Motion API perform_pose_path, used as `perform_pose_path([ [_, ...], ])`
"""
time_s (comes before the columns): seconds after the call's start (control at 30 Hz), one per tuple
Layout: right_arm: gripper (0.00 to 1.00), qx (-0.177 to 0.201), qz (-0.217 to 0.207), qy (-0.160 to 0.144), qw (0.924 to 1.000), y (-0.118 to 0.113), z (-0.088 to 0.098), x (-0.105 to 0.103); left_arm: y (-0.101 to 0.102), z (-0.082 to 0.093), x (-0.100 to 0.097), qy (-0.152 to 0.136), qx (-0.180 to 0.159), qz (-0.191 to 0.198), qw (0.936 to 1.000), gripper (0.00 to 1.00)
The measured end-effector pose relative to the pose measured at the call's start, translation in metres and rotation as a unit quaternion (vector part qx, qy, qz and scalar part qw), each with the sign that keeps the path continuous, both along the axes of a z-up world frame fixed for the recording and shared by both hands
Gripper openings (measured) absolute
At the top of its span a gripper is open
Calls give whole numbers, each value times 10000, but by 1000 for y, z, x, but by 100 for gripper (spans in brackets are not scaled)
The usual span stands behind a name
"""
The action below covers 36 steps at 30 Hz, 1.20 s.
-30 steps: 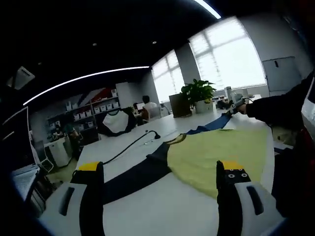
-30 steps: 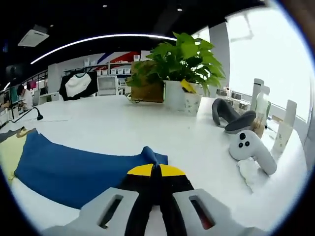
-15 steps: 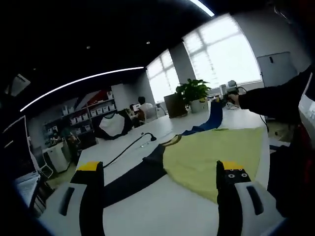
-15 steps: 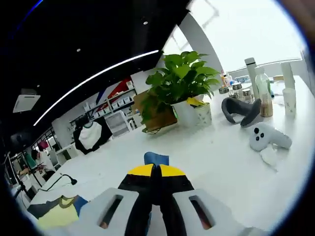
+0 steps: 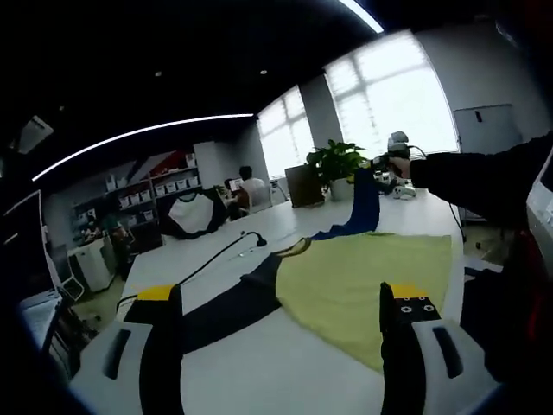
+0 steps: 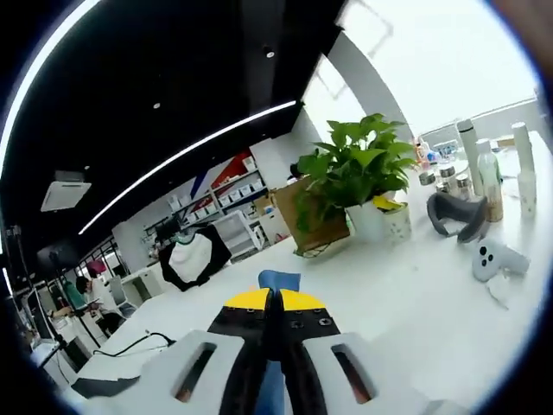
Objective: Fold the garment on the visible template until the final outline fits inside the template.
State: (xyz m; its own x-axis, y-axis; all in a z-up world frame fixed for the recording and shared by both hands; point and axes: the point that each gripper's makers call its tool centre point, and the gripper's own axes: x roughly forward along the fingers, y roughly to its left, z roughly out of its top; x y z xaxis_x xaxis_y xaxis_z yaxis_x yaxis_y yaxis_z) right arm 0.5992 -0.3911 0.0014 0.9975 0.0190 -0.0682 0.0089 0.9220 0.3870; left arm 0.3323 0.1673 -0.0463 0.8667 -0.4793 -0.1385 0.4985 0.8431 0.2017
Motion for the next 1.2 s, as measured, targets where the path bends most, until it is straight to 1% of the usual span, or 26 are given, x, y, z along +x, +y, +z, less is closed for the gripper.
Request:
perform_pose_path([
  [0.03, 0, -74, 44, -39, 10000, 8, 9, 0, -1, 1, 1, 10, -95, -17, 10000, 100],
  [0.13, 0, -78, 135, -81, 9998, 22, 22, 2, -2, 1, 2, 58, -249, -68, 9996, 100],
  [0.2, 0, -100, 224, -174, 9995, 33, 33, 1, -3, 3, 2, 48, -338, -86, 9994, 100],
  [0.27, 0, -82, 233, -257, 9994, 43, 42, 1, -3, 4, 2, 43, -345, -99, 9993, 100],
  [0.33, 0, 45, 328, -318, 9989, 56, 51, 1, -4, 4, 1, 44, -308, -102, 9995, 100],
  [0.4, 0, 70, 382, -387, 9985, 63, 59, 3, -4, 6, 0, 5, -306, -109, 9995, 100],
  [0.43, 0, 183, 551, -469, 9972, 74, 64, 2, -5, 7, 0, 1, -308, -112, 9995, 100],
  [0.47, 0, 272, 587, -487, 9967, 78, 66, 1, -5, 9, -2, -21, -335, -119, 9994, 100],
  [0.53, 0, 135, 584, -497, 9970, 85, 70, 2, -5, 17, -4, -157, -393, -116, 9990, 100],
  [0.63, 0, 59, 717, -584, 9957, 99, 81, 5, -7, 19, -8, -167, -310, -125, 9993, 100],
  [0.7, 0, 61, 808, -586, 9950, 111, 84, 6, -9, 19, -10, -184, -250, -151, 9994, 100],
  [0.8, 0, 15, 966, -613, 9934, 126, 89, 7, -9, 19, -10, -158, -306, -170, 9993, 100],
  [1.0, 0, -327, 1331, -736, 9878, 168, 96, 0, -8, 18, -11, -125, -332, -155, 9993, 100],
  [1.03, 0, -311, 1450, -743, 9862, 175, 96, 0, -8, 18, -12, -124, -318, -159, 9993, 100],
  [1.07, 0, -183, 1575, -726, 9847, 183, 96, -2, -8, 19, -13, -142, -309, -161, 9993, 100],
  [1.1, 0, -178, 1553, -730, 9850, 184, 96, -1, -9, 21, -14, -192, -288, -172, 9993, 100],
  [1.2, 0, -277, 1630, -738, 9835, 195, 95, -1, -11, 23, -16, -221, -270, -176, 9992, 100],
])
